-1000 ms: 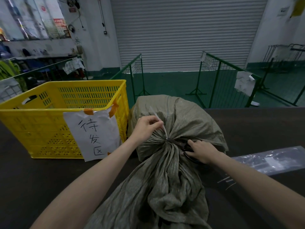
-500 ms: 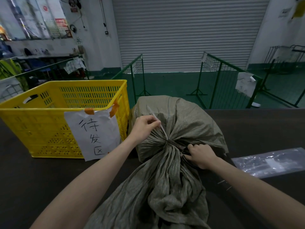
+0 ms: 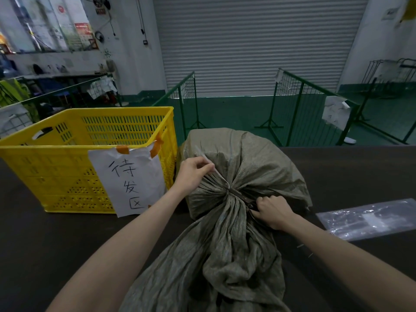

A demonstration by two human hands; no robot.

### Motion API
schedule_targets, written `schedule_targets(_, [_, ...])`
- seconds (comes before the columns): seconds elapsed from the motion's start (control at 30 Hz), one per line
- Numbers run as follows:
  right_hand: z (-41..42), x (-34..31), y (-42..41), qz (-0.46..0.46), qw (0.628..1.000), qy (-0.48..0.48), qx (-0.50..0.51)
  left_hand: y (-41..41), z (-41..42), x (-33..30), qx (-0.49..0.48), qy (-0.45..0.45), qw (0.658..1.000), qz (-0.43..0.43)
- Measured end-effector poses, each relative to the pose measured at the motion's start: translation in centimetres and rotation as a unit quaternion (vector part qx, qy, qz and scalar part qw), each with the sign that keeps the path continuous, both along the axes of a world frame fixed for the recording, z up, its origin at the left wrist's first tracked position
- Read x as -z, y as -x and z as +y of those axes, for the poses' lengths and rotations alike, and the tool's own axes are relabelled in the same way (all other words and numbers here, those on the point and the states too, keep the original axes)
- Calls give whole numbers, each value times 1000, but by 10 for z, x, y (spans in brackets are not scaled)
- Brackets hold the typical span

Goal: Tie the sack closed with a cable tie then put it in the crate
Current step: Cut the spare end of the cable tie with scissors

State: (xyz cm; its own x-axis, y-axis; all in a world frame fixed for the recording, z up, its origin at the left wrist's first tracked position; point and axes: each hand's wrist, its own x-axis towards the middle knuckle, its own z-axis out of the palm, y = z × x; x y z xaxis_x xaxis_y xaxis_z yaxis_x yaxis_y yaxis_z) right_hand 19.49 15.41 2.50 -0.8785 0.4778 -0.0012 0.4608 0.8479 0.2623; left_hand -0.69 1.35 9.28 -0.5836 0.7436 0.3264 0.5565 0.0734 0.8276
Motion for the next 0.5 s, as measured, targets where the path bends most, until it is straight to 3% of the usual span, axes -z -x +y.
schedule_targets(0.27, [0,-3,-7,-7,1000,6,3,10,-3,-3,-28,-45,997,-55])
schedule_targets(0.5, [2,12,-24,40,998,26,51,9,-16,10,-68,-104,971,-206])
